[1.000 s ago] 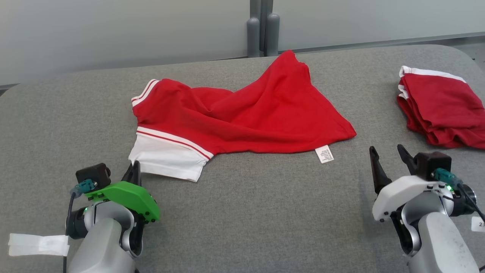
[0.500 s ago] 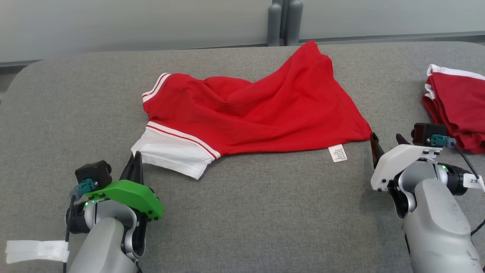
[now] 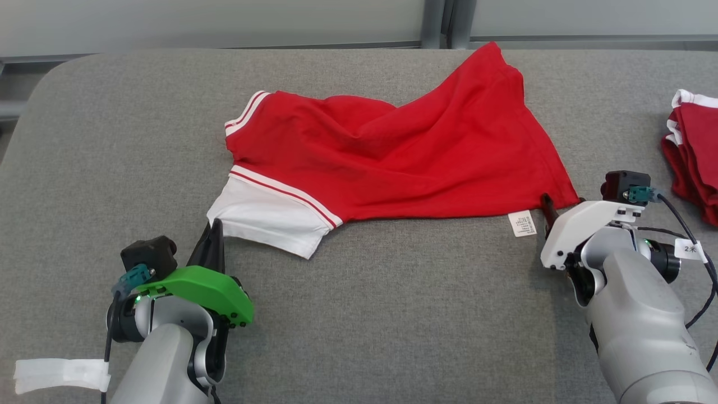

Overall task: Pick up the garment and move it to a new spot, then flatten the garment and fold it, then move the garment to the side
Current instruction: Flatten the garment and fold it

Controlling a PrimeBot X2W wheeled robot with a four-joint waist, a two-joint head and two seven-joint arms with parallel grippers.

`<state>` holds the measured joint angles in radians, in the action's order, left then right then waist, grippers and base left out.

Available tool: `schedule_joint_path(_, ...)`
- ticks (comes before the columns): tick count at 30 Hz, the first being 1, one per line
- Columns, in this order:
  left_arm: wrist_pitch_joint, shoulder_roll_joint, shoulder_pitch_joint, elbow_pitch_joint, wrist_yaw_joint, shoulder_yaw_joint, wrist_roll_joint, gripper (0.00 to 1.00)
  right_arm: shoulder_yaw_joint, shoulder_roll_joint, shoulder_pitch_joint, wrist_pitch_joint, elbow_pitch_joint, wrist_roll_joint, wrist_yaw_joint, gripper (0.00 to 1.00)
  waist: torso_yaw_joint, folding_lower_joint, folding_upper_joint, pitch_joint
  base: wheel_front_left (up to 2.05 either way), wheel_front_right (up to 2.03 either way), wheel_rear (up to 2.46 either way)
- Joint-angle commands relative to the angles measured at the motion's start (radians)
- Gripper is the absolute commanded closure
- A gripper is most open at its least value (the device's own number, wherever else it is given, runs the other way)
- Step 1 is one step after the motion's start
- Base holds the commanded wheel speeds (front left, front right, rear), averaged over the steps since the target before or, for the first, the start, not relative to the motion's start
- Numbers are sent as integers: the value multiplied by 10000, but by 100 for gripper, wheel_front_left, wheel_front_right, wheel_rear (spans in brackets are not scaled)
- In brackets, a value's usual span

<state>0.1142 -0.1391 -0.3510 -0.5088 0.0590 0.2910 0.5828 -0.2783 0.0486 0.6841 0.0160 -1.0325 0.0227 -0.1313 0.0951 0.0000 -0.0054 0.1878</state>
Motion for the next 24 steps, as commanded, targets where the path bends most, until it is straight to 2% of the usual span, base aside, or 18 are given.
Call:
schedule_joint_path(1, -32, -64, 129, 116, 81, -8, 6, 100, -64, 37, 199, 119, -200, -133, 11, 0, 40, 0, 54, 74, 0, 0, 0)
schedule_joint_path(4, -65, -104, 146, 259, 145, 5, 26, 100, -158, 35, 427, 218, -567, -246, 11, 0, 51, 0, 54, 145, 0, 0, 0)
schedule_joint_path(5, -65, -110, 149, 302, 143, 11, 30, 100, -191, 34, 500, 239, -671, -275, 11, 8, 55, 0, 54, 162, 0, 0, 0)
schedule_joint_path(7, -87, -119, 156, 369, 149, 28, 44, 100, -260, 31, 647, 328, -876, -329, 11, 51, 57, 0, 54, 187, 0, 0, 0)
schedule_joint_path(10, -77, -128, 161, 424, 182, 40, 70, 100, -428, 27, 848, 414, -1225, -140, 11, 75, 58, 0, 54, 208, 0, 0, 0)
schedule_joint_path(12, -44, -133, 158, 451, 187, 40, 80, 100, -548, 32, 966, 547, -1401, -25, 11, 99, 53, 0, 54, 218, 0, 0, 0)
schedule_joint_path(17, 128, -124, 176, 525, 171, -47, 192, 100, -743, 44, 1268, 1058, -1688, 384, 11, 100, -20, 0, 54, 169, 0, 0, 0)
schedule_joint_path(24, 500, 134, 256, 900, -184, -536, 938, 100, 257, 44, 1407, 1867, -1664, 1654, 11, 100, -339, 0, 54, -162, 0, 0, 0)
